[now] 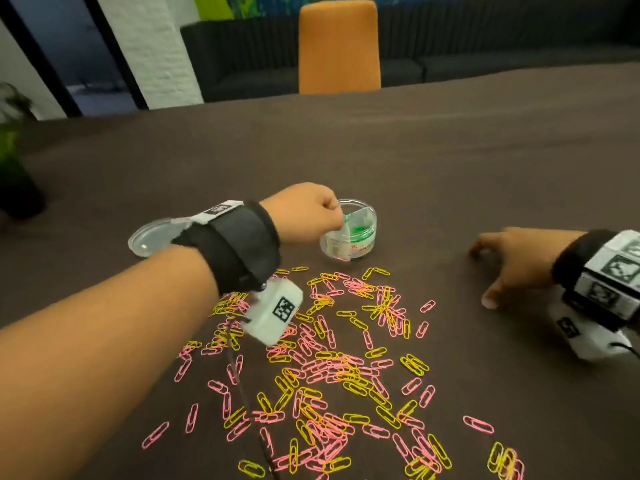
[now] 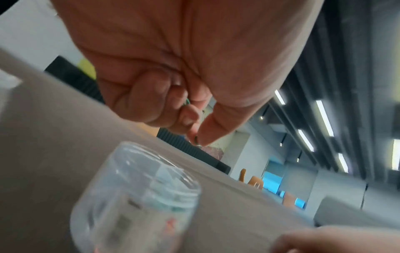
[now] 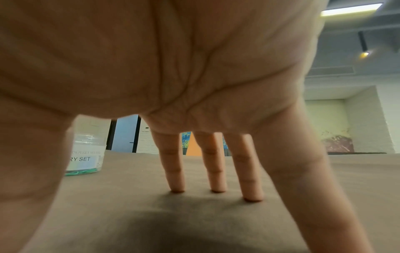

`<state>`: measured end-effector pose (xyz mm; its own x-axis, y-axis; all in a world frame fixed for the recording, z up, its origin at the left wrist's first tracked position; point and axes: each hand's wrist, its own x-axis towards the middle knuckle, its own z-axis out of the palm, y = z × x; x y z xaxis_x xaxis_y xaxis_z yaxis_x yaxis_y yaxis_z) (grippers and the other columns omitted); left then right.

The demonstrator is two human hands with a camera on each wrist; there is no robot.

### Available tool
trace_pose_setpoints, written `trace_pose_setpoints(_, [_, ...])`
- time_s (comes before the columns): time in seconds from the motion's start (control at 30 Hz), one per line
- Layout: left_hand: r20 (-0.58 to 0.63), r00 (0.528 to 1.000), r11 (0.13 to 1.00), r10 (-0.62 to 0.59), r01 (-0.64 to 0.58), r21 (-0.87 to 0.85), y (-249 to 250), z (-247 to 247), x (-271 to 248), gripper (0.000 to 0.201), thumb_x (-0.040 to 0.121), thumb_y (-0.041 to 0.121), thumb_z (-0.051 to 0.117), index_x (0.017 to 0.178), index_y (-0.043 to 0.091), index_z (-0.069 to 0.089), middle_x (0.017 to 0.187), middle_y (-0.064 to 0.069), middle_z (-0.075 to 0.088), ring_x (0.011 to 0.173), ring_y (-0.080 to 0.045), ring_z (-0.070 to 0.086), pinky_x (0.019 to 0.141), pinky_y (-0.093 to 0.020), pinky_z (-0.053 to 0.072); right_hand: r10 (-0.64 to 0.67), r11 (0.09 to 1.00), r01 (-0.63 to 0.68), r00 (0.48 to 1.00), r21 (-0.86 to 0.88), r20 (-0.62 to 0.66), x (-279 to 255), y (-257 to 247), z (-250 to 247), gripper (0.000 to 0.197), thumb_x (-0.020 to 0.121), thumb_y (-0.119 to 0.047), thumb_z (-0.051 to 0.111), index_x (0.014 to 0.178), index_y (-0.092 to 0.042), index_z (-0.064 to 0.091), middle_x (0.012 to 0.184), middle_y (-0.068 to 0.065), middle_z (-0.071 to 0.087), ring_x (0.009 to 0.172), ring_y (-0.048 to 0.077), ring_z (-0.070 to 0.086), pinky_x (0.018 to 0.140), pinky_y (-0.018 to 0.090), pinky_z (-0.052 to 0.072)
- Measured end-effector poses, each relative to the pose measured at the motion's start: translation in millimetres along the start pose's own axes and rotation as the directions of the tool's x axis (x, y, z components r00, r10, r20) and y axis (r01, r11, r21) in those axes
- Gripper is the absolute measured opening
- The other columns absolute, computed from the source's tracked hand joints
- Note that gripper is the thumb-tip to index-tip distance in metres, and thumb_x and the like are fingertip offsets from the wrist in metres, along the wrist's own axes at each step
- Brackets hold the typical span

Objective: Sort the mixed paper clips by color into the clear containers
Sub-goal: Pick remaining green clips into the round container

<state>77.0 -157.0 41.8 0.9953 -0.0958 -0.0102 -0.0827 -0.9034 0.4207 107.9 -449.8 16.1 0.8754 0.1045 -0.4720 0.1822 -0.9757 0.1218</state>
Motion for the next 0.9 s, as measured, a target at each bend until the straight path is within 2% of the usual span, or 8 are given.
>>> trace_pose_setpoints(0.13, [0.072, 0.997, 0.979, -0.004, -0.011, 0.201, 16, 8, 53, 0.025, 0.090, 0.020, 0.054, 0.093, 0.001, 0.070, 0.098, -0.018, 0.070, 0.088, -0.031, 0.063, 0.074, -0.034, 0.052, 0.015, 0.999, -0.016, 1.000, 0.048, 0.015, 9, 3, 4, 0.099, 0.051, -0.062, 0.086, 0.137, -0.040, 0.041, 0.113, -0.003, 0.041, 0.109, 0.025, 0.056, 0.091, 0.042, 0.052])
trace_pose_setpoints(0.2, [0.150, 0.988, 0.955, -0.017, -0.028, 0.295, 20, 13, 66, 0.024, 0.090, 0.021, 0.055, 0.100, 0.004, 0.070, 0.102, -0.015, 0.070, 0.097, -0.031, 0.064, 0.082, -0.038, 0.055, 0.023, 0.998, -0.024, 1.000, 0.055, 0.012, 12, 6, 7, 0.102, 0.052, -0.063, 0.085, 0.140, -0.040, 0.037, 0.123, -0.001, 0.043, 0.113, 0.026, 0.055, 0.091, 0.042, 0.052])
trace_pose_setpoints(0.3, [0.224, 0.975, 0.953, -0.016, -0.053, 0.298, 27, 19, 77, 0.026, 0.092, 0.021, 0.055, 0.110, 0.009, 0.068, 0.113, -0.010, 0.068, 0.104, -0.029, 0.062, 0.088, -0.036, 0.053, 0.024, 0.997, -0.024, 1.000, 0.067, 0.012, 17, 10, 12, 0.106, 0.056, -0.061, 0.084, 0.145, -0.038, 0.031, 0.139, 0.001, 0.038, 0.120, 0.028, 0.053, 0.094, 0.043, 0.051])
trace_pose_setpoints(0.4, [0.220, 0.975, 0.958, 0.005, -0.067, 0.278, 31, 22, 79, 0.026, 0.093, 0.020, 0.054, 0.113, 0.012, 0.067, 0.118, -0.007, 0.066, 0.108, -0.028, 0.060, 0.087, -0.033, 0.049, 0.018, 0.997, -0.019, 1.000, 0.072, 0.014, 20, 12, 13, 0.107, 0.057, -0.061, 0.084, 0.146, -0.039, 0.030, 0.140, 0.001, 0.038, 0.120, 0.028, 0.054, 0.094, 0.043, 0.052])
trace_pose_setpoints(0.53, [0.204, 0.979, 0.958, 0.019, -0.076, 0.275, 30, 18, 78, 0.024, 0.091, 0.016, 0.056, 0.110, 0.019, 0.069, 0.102, 0.003, 0.067, 0.095, -0.020, 0.062, 0.077, -0.026, 0.046, 0.010, 0.998, -0.010, 1.000, 0.055, 0.007, 21, 12, 13, 0.101, 0.055, -0.065, 0.082, 0.141, -0.041, 0.034, 0.126, -0.002, 0.042, 0.108, 0.026, 0.058, 0.087, 0.043, 0.054])
trace_pose_setpoints(0.63, [0.241, 0.970, 0.971, -0.013, -0.045, 0.233, 29, 13, 78, 0.031, 0.088, 0.006, 0.056, 0.112, 0.023, 0.068, 0.092, 0.001, 0.073, 0.075, -0.016, 0.070, 0.071, -0.028, 0.058, 0.004, 0.999, -0.004, 1.000, 0.040, 0.000, 21, 11, 13, 0.100, 0.056, -0.065, 0.082, 0.140, -0.039, 0.034, 0.127, 0.000, 0.042, 0.109, 0.027, 0.058, 0.088, 0.042, 0.053])
trace_pose_setpoints(0.77, [0.257, 0.966, 0.960, 0.023, -0.093, 0.264, 31, 8, 79, 0.043, 0.089, 0.002, 0.061, 0.126, 0.023, 0.065, 0.088, 0.005, 0.073, 0.077, -0.013, 0.067, 0.085, -0.033, 0.058, -0.003, 0.999, 0.003, 1.000, 0.050, 0.007, 20, 10, 12, 0.100, 0.059, -0.062, 0.083, 0.142, -0.038, 0.032, 0.124, -0.001, 0.040, 0.107, 0.026, 0.057, 0.087, 0.040, 0.054])
trace_pose_setpoints(0.9, [0.221, 0.971, 0.952, 0.091, -0.150, 0.267, 27, 4, 74, 0.052, 0.087, 0.005, 0.067, 0.134, 0.028, 0.060, 0.071, 0.023, 0.051, 0.063, -0.002, 0.054, 0.090, -0.031, 0.055, -0.007, 0.998, 0.007, 1.000, 0.065, 0.004, 22, 9, 12, 0.101, 0.057, -0.062, 0.084, 0.142, -0.040, 0.033, 0.128, -0.001, 0.041, 0.109, 0.026, 0.056, 0.088, 0.040, 0.054])
